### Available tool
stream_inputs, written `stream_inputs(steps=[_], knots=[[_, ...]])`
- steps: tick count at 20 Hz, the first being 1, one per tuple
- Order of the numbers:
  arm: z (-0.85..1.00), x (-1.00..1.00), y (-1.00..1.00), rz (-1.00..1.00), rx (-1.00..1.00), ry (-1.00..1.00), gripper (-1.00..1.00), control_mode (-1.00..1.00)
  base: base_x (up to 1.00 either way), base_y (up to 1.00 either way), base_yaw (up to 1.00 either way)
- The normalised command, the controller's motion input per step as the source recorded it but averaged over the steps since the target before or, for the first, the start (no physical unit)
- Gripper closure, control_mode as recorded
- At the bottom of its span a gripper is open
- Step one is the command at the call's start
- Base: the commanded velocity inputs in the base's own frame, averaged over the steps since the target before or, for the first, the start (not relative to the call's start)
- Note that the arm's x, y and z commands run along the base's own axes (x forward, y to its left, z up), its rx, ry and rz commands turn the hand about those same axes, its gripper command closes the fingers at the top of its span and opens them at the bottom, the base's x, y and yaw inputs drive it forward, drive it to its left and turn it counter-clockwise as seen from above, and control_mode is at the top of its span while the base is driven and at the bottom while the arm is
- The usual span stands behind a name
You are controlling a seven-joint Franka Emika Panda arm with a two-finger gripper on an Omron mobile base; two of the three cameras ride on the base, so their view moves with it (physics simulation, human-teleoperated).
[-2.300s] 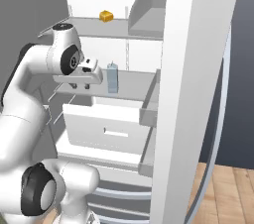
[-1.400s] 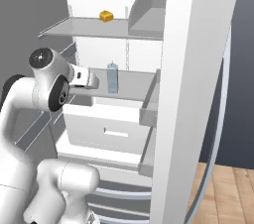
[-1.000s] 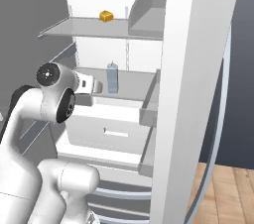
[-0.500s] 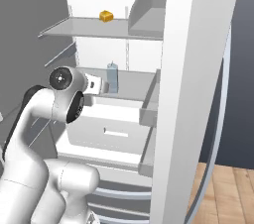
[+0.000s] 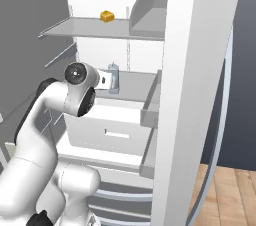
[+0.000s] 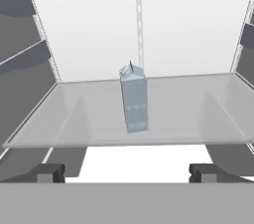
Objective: Take out the milk from the fridge and place it on the tray on the counter. Then take the sugar cube near the tray and place it in the tray.
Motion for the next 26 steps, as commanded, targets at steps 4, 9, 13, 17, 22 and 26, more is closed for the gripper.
stream_inputs(steps=[4, 9, 13, 17, 22, 26], knots=[[0.0, 0.38, -0.06, 0.09, 0.0, -0.04, -1.0, -1.0, 0.0, 0.0, 0.0], [0.01, 0.03, -0.01, 0.06, -0.01, -0.08, -1.0, -1.0, 0.0, 0.0, 0.0], [0.0, 0.0, 0.0, 0.0, -0.1, 0.0, -1.0, -1.0, 0.0, 0.0, 0.0], [0.0, 0.29, 0.02, 0.0, -0.1, 0.06, -1.0, -1.0, 0.0, 0.0, 0.0], [-0.02, 0.41, 0.0, 0.0, -0.03, 0.03, -1.0, -1.0, 0.0, 0.0, 0.0], [-0.03, 0.34, 0.0, 0.0, 0.0, 0.0, -1.0, -1.0, 0.0, 0.0, 0.0]])
